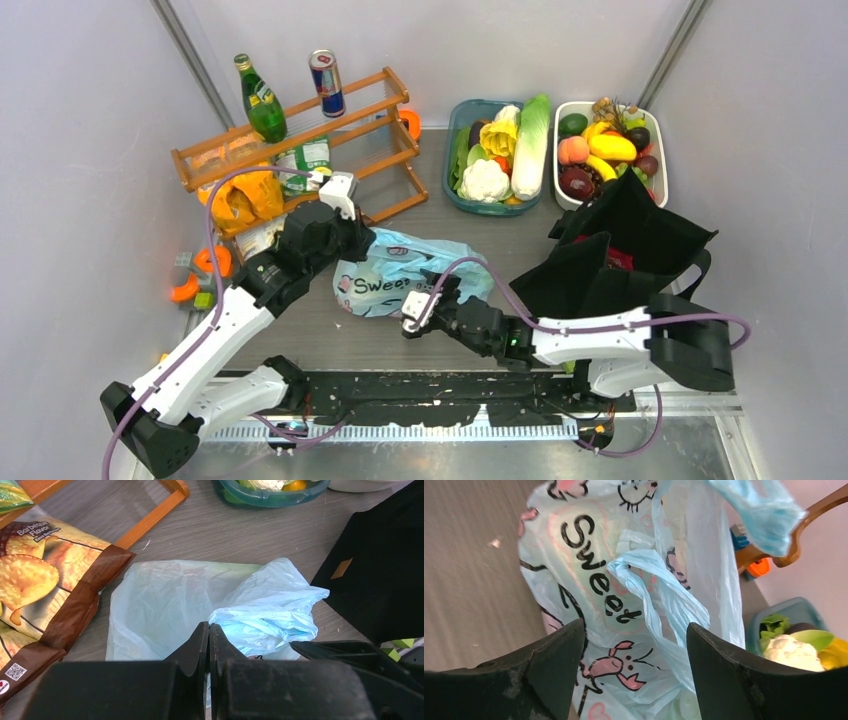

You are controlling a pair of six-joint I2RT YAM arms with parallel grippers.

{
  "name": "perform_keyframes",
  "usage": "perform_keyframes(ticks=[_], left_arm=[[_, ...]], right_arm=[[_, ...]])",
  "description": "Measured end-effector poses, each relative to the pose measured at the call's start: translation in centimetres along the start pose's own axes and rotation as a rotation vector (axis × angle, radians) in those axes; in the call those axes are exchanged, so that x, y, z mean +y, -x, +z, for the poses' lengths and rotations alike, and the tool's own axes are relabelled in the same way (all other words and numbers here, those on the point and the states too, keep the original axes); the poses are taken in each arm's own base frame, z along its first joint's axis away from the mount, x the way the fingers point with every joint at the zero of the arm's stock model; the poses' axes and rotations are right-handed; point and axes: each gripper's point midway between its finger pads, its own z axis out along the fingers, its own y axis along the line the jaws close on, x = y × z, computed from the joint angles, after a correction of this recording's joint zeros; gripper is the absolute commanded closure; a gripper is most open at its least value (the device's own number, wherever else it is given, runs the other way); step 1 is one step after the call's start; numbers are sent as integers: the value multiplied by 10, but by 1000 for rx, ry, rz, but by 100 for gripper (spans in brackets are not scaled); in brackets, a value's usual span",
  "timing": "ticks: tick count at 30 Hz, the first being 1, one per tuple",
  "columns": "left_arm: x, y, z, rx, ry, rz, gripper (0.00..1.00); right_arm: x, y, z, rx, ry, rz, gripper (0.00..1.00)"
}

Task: Untie the knot of the grocery bags and take out the mixed food
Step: Untie the takeout bag at the center of the board.

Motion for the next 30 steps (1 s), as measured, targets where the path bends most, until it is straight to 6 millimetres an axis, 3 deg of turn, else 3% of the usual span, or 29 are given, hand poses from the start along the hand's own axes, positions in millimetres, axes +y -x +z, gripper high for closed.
perform_keyframes(ticks=[5,8,12,14,15,17,20,24,30], left_arm=[[-2,-1,0,6,-17,-2,100],[-3,-1,0,8,-25,-2,100],[-3,-1,0,9,-28,-1,100],[-1,0,0,8,-25,-2,100],[0,0,0,8,-22,-3,100],[1,1,-1,4,-19,-4,100],[5,2,-2,-4,-11,-8,100],[13,6,-2,-15,14,-22,100],[32,12,-2,-33,68,-51,100]], right_arm=[[-4,-32,19,97,-88,-177,22],[-15,-46,29,160,-189,-272,35],[-32,-46,40,190,-331,-343,51],[-39,-41,40,186,-372,-348,71],[-42,-37,39,178,-390,-341,87],[-48,-29,38,157,-416,-318,94],[-60,-17,33,122,-446,-265,95],[-80,-6,10,52,-469,-139,95],[-131,-3,-27,-70,-504,182,95]])
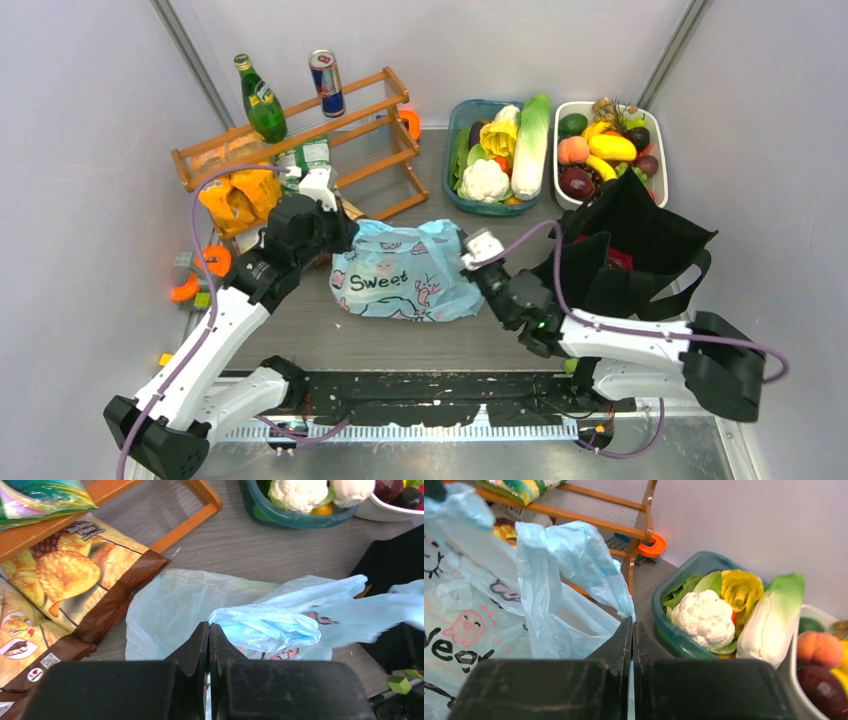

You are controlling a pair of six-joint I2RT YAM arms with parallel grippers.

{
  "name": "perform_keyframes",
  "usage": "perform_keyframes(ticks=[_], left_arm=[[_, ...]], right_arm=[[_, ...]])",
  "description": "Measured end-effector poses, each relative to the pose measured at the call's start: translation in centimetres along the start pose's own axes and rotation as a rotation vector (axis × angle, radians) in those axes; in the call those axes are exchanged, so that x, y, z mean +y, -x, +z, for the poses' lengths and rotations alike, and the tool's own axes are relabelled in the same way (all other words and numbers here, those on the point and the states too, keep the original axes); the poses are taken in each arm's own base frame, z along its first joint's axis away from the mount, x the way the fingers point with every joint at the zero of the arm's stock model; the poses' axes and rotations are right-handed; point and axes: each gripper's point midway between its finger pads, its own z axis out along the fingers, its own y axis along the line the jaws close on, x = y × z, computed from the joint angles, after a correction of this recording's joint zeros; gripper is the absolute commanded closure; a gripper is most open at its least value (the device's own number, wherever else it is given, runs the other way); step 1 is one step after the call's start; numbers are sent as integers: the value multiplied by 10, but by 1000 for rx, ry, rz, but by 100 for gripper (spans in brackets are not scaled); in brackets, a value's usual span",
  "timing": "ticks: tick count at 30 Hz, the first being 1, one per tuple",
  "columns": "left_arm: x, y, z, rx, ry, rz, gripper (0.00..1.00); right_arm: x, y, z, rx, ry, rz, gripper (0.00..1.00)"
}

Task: Untie the knot of the grocery bags and take out the mixed food
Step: Untie the takeout bag at the center of the board.

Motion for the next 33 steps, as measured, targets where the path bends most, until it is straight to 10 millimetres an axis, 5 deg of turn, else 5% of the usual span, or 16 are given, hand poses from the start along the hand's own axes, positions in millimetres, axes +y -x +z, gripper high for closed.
perform_keyframes(ticks=[3,7,10,15,23,28,33], left_arm=[[10,3,0,-10,37,-2,94],[20,5,-2,-21,73,39,48],[22,10,-12,-45,74,76,30],[10,29,-44,-150,-3,135,27],[-66,32,-72,-212,-369,247,27],[-101,2,-61,-130,-468,384,22],[-99,-19,-30,-73,-352,557,20]], right_arm=[[-21,-3,-2,13,-15,144,95],[-32,-17,-5,73,-11,322,95],[-29,-26,-9,114,8,417,95],[-21,-37,-14,166,35,523,95],[-11,-45,-14,202,66,597,95],[-7,-47,-14,215,83,624,95],[-5,-46,-14,215,94,646,95]])
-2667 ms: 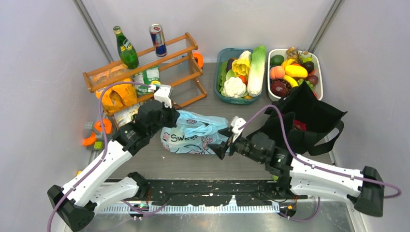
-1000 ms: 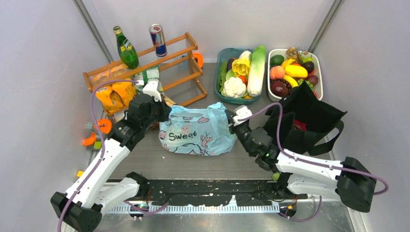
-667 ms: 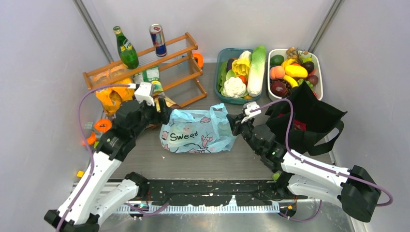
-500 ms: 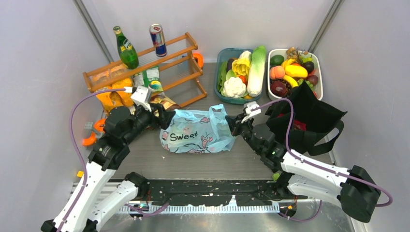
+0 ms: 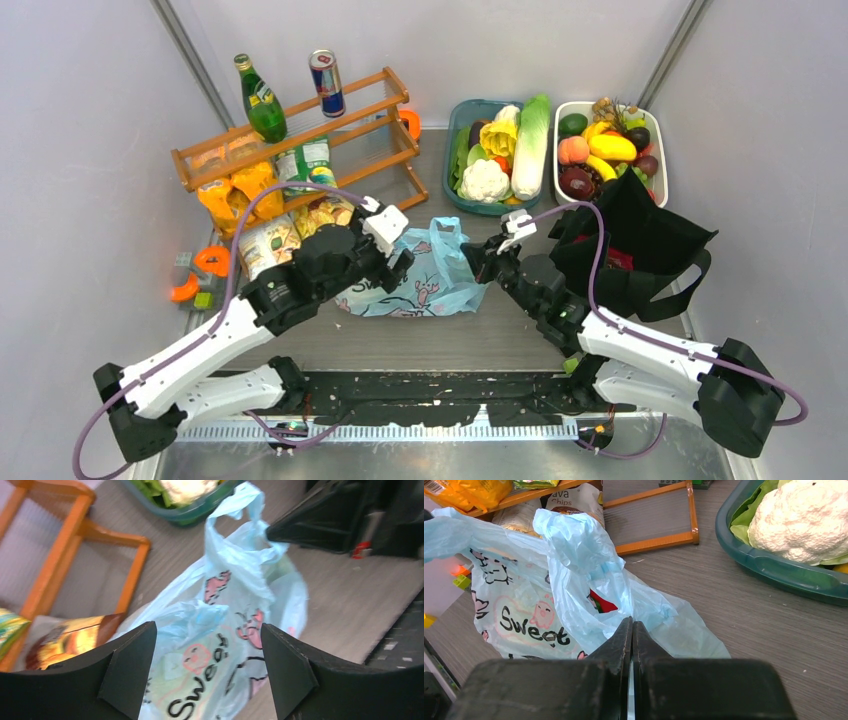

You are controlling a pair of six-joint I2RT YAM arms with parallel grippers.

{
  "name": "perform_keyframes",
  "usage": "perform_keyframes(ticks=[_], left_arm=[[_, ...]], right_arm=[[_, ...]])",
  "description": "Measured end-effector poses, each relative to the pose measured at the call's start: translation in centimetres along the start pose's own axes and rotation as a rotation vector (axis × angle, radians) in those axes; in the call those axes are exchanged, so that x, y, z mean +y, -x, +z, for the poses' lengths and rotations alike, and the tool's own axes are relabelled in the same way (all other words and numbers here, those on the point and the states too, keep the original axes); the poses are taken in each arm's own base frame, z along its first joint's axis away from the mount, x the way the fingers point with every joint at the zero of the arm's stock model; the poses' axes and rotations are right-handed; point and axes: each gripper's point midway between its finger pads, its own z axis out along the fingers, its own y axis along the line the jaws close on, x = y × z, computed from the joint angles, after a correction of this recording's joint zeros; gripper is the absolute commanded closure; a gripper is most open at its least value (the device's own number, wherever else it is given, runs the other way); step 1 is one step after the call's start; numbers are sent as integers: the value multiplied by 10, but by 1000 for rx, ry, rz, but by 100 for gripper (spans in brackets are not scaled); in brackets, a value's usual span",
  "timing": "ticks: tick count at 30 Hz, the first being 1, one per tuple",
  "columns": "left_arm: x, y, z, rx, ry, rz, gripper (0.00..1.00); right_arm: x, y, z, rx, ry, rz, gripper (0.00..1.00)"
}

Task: Untie the knot of the grocery bags and take out the mixed food
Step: Untie the takeout bag at the center of the board.

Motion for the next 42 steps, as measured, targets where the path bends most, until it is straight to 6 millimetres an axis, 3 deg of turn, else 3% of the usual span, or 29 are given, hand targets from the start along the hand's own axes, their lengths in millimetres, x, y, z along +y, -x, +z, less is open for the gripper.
perform_keyframes(ticks=[5,8,10,13,16,20,24,28,34,37,40,42], left_arm=[[25,-2,8,29,183,130,22],[47,7,7,14,343,191,29],[59,10,7,22,431,221,43],[73,4,10,70,532,269,83],[80,-1,10,106,582,292,100],[85,3,1,86,614,268,100],[86,21,-22,-7,599,199,100],[77,41,-52,-135,487,119,100],[45,66,-90,-280,239,62,100],[31,74,-107,-325,141,38,100],[16,78,-115,-359,54,15,100],[9,77,-114,-358,12,4,100]], right_arm=[[1,-2,-1,4,10,14,95],[-1,-4,-3,7,9,17,95],[-2,-5,-3,10,8,19,95],[-4,-6,-3,12,7,23,95],[-6,-5,-4,12,4,24,95],[-15,-2,-6,16,-17,6,95],[-28,12,-6,18,-51,-24,95],[-39,53,-5,-31,-87,-55,95],[-44,117,-8,-132,-109,-95,95],[-46,135,-3,-146,-111,-109,95],[-48,138,10,-116,-106,-114,95],[-49,130,21,-68,-98,-113,77]])
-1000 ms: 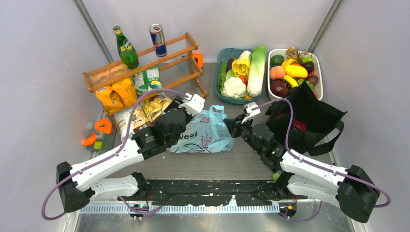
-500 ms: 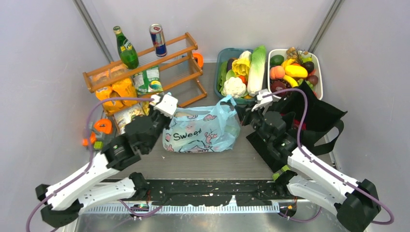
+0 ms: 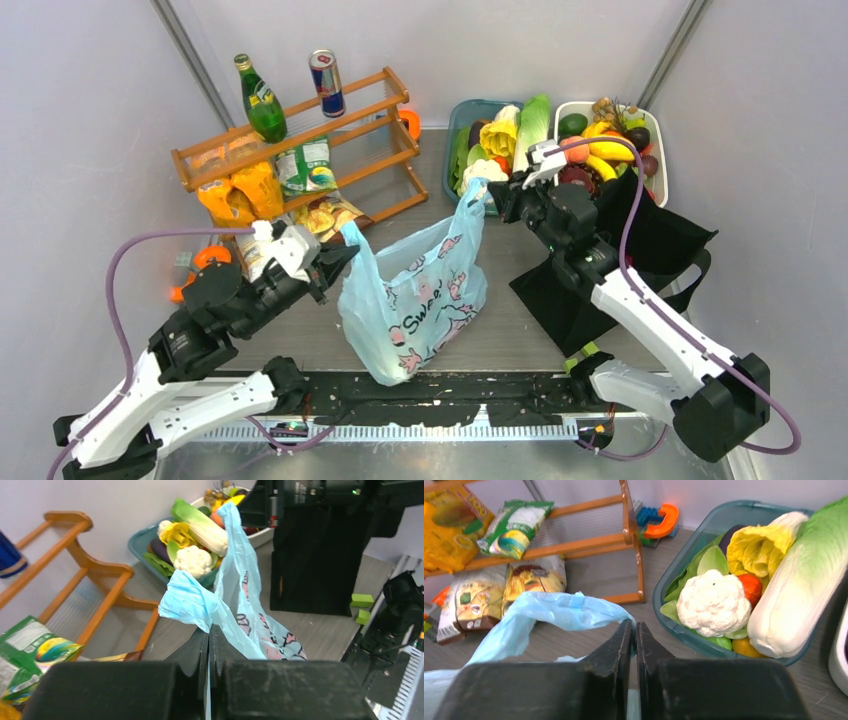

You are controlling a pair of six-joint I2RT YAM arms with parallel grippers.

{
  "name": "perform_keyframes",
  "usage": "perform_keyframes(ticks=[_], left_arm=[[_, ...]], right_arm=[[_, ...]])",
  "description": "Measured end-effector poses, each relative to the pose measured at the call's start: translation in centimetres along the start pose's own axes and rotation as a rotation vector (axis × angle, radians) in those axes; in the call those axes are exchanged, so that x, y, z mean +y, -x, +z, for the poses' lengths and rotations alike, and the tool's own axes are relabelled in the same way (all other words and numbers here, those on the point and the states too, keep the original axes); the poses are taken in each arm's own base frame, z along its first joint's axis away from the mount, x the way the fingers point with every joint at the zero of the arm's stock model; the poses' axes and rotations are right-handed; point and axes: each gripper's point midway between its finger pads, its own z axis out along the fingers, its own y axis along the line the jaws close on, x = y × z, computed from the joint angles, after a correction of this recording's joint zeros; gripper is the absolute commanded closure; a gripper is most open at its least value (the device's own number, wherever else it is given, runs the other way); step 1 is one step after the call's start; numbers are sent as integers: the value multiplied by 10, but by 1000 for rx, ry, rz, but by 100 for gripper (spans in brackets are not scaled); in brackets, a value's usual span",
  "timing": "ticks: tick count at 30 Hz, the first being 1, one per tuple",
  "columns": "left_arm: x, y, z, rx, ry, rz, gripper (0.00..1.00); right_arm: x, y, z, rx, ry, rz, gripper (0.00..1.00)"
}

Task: Untie the knot of the grocery bags and take out the mixed food
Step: Untie the takeout bag at the center of the board.

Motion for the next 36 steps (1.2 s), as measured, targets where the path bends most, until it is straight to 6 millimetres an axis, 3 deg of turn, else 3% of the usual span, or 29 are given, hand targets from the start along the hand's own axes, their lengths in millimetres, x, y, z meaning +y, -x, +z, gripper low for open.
perform_keyframes(ticks=[1,3,10,16,22,26,34,36], left_arm=[[-3,-3,1,9,-15,-8,100],[-10,-13,6,47,-42,-18,100],[-33,-39,25,148,-145,-30,100],[-47,-44,29,168,-213,-40,100],[-51,-42,23,160,-240,-50,100],[-50,-44,18,167,-239,-55,100],[-44,-53,10,212,-198,-81,100],[-44,-59,9,236,-192,-84,92]], right_arm=[[1,-6,3,25,10,5,59],[4,-15,6,66,27,21,43],[14,-29,-12,143,56,128,1],[28,-26,-49,124,86,289,5],[76,-41,-76,168,150,362,5],[91,-44,-92,147,157,399,4],[104,-57,-105,106,144,468,5],[113,-68,-105,120,152,479,5]])
